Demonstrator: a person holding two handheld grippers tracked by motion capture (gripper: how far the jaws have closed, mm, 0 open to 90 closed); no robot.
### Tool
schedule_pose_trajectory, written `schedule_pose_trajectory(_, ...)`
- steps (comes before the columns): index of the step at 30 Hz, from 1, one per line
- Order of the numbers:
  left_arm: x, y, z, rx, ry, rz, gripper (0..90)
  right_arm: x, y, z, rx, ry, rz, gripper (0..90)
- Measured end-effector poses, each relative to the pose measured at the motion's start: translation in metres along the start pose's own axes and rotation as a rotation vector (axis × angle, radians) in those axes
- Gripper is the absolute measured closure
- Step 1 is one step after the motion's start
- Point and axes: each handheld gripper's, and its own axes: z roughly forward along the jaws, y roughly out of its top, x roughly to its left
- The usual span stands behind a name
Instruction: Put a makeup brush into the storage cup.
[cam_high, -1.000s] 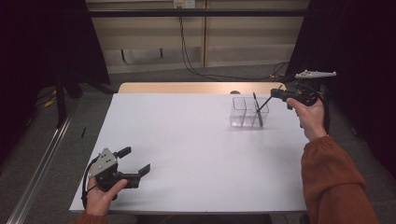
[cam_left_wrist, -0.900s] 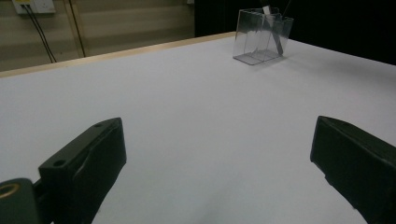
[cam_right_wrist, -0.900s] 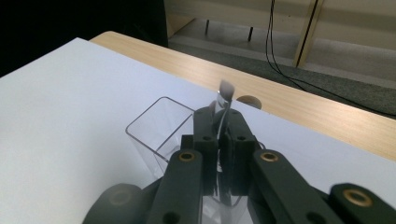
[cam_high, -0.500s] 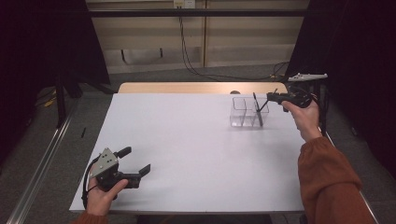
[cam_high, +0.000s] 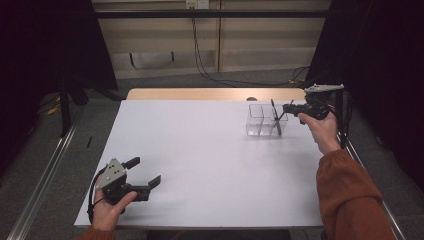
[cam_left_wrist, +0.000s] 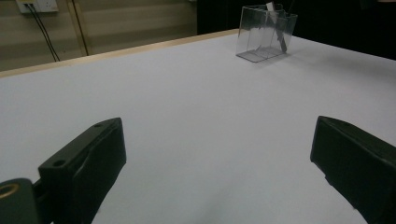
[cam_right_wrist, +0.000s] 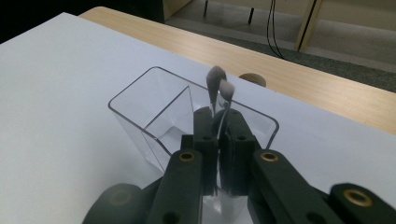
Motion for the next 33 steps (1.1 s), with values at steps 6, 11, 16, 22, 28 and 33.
schedule_pose_trajectory(6,0.000,0.000,0.000,0.000,-0.003,0.001,3.4,0.002,-0.001,0.000,-0.013,0.004,-0.010,85.3)
schedule_pose_trajectory(11,0.000,0.000,0.000,0.001,-0.001,0.001,3.4,0.002,-0.003,0.002,-0.004,0.001,-0.010,85.2)
schedule_pose_trajectory(16,0.000,0.000,0.000,0.003,0.000,0.001,3.4,0.000,-0.006,0.001,-0.019,-0.003,0.002,78.4)
schedule_pose_trajectory(22,0.000,0.000,0.000,0.000,-0.002,0.003,3.4,-0.001,-0.011,-0.001,-0.040,-0.010,0.008,72.2)
schedule_pose_trajectory(28,0.000,0.001,0.000,-0.005,-0.002,0.006,3.4,0.001,-0.013,-0.005,-0.084,-0.011,0.019,54.8)
schedule_pose_trajectory(33,0.000,0.000,0.000,0.000,0.003,0.010,3.4,0.002,-0.019,-0.006,-0.114,-0.012,0.033,37.9)
